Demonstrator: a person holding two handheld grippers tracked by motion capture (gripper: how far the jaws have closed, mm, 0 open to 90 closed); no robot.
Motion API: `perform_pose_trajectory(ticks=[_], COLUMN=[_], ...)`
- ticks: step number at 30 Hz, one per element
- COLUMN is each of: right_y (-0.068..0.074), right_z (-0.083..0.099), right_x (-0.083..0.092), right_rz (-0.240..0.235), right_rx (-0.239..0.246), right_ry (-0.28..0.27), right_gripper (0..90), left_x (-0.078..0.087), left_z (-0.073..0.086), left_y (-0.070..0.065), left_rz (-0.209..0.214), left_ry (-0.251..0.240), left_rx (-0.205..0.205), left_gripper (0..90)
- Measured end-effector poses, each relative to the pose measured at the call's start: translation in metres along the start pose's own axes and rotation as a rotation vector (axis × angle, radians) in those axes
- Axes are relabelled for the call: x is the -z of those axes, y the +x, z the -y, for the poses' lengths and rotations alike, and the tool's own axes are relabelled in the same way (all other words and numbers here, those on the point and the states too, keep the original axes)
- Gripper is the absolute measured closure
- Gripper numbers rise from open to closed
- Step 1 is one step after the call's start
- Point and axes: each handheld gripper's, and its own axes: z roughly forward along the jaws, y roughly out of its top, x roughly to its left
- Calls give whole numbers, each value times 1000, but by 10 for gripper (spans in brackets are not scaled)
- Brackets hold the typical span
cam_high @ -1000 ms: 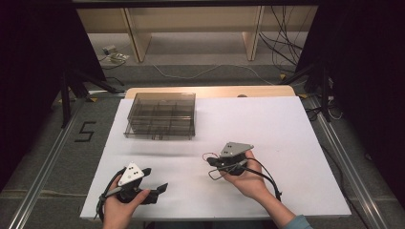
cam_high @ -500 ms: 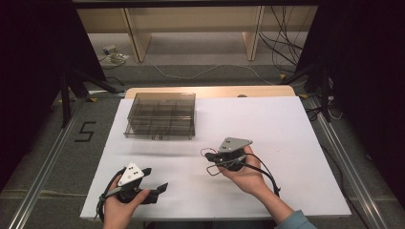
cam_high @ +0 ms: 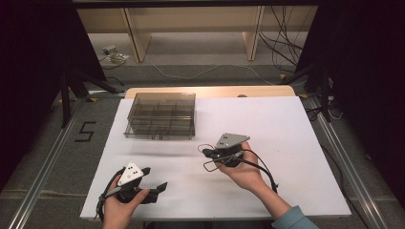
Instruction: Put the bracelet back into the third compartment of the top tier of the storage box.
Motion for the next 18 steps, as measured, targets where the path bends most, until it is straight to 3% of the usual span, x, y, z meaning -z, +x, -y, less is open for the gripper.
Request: perform_pose_trajectory(ticks=[18], right_y=[-2], right_z=[-11], right_x=[-3], right_rz=[5], right_rx=[10], right_ry=[-8], right_gripper=[900], left_x=[0], left_z=[-1], left_y=[0], left_rz=[-4], left_ry=[3], left_rx=[8], left_gripper=[161])
